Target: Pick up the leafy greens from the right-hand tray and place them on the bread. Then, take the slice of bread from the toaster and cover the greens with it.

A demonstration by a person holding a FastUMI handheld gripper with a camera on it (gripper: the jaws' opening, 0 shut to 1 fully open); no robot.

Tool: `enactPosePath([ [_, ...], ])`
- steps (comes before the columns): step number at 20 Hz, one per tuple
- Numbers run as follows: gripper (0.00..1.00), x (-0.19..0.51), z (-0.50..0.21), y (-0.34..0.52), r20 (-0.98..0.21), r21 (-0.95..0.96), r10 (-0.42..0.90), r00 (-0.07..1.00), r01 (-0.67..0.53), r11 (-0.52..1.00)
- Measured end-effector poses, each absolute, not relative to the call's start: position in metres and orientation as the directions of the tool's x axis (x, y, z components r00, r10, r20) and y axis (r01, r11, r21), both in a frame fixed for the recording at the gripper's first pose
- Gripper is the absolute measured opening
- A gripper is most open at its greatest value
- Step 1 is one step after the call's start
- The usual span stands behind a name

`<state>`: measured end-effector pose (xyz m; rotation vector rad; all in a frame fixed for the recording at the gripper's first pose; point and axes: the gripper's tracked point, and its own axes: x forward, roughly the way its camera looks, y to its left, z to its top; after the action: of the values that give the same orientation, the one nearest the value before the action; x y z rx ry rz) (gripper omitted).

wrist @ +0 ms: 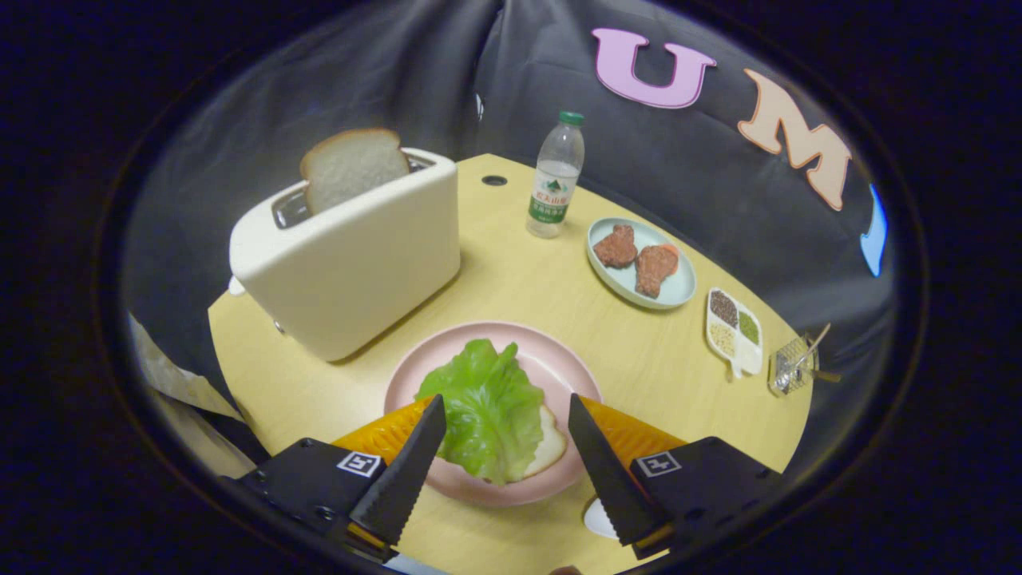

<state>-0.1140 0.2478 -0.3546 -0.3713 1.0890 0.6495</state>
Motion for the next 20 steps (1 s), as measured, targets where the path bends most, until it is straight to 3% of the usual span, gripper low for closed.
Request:
enactPosePath([
  [7,0.99,-0.071,-0.287,0.303,-0.851,0.021,0.378,0.365,-0.695,0.718],
  [20,0.99,-0.047,-0.24,0.406,-0.81,0.126,0.484,0.332,-0.708,0.695],
])
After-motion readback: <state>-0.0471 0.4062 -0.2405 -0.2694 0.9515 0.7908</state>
